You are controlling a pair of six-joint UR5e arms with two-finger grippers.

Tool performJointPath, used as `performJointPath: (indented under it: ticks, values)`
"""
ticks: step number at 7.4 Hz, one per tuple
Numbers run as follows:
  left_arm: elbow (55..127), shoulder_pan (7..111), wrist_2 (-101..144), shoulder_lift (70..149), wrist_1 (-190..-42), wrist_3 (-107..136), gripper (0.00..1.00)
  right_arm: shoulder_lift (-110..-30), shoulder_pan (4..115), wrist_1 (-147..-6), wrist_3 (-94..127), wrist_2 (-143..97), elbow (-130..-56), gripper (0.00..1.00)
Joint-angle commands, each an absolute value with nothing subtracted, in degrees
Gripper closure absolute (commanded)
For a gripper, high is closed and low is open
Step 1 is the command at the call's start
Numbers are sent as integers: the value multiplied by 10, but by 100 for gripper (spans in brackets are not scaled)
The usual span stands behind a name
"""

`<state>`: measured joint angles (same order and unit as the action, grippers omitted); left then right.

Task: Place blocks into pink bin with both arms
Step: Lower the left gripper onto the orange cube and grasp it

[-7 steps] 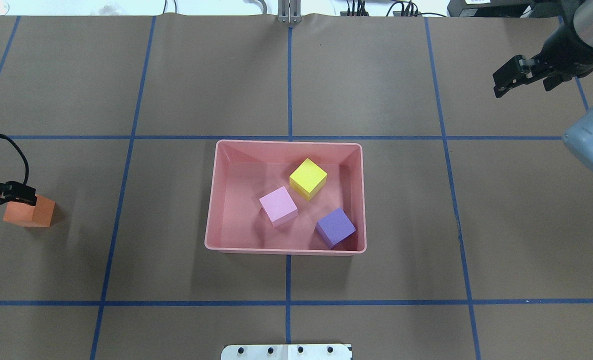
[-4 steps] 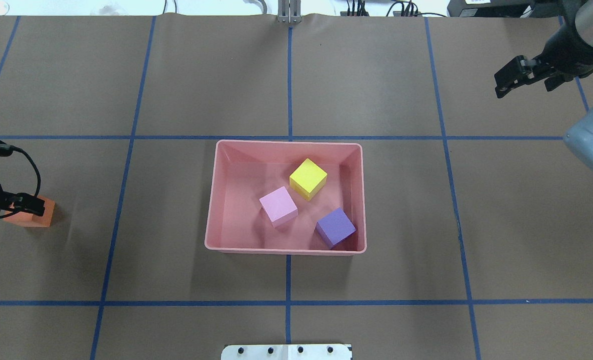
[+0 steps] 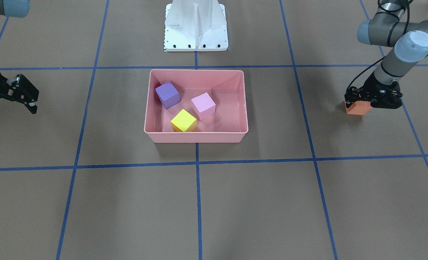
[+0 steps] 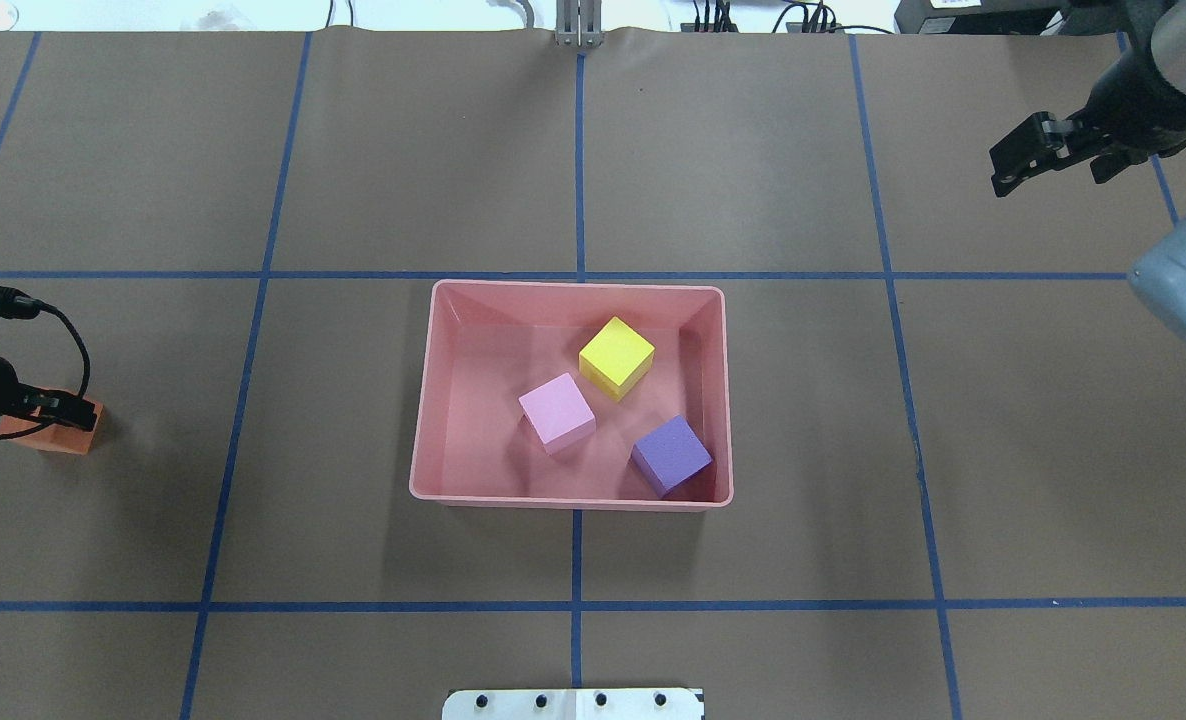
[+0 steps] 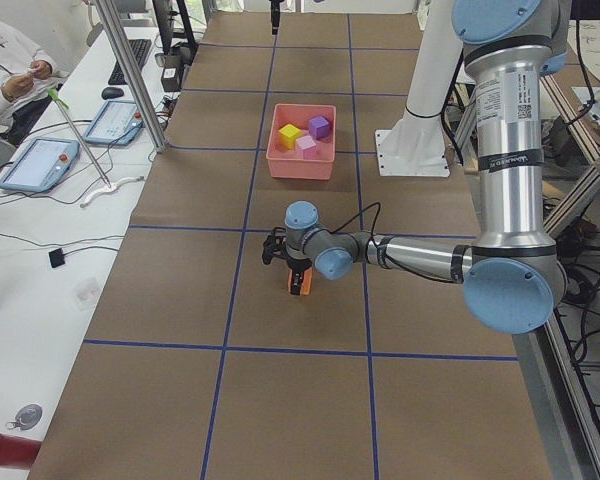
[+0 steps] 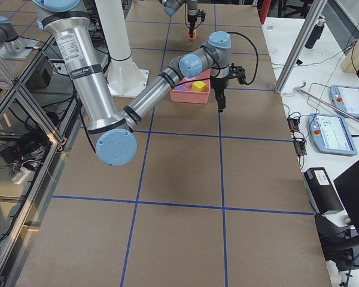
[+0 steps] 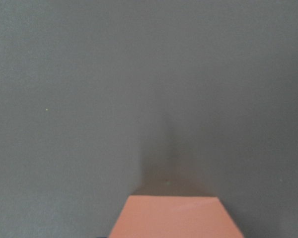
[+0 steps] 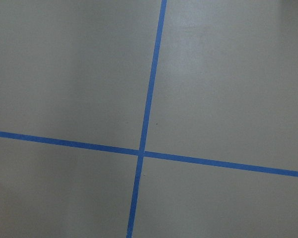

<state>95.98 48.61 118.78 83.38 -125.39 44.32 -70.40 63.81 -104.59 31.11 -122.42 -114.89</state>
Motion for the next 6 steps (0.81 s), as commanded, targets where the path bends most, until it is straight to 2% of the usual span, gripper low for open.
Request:
performJointPath:
  ticks: [1, 2, 4, 5, 6]
  values:
    - [967, 487, 1206, 838, -1260, 444, 88, -704, 638, -1046, 311, -1223, -1149, 0]
    - [988, 489, 1259, 838, -1256, 444, 92, -704, 638, -1046, 311, -1223, -1149, 0]
    - [1039, 501, 1283, 858, -1218, 455, 91, -714, 638, -1045, 310, -1223, -1148, 0]
    - [1089, 501, 1283, 901, -1115, 474, 91, -726, 638, -1044, 308, -1223, -1148, 0]
    - [1119, 502, 1282, 988, -998, 517, 90, -732, 638, -1042, 295, -1223, -1148, 0]
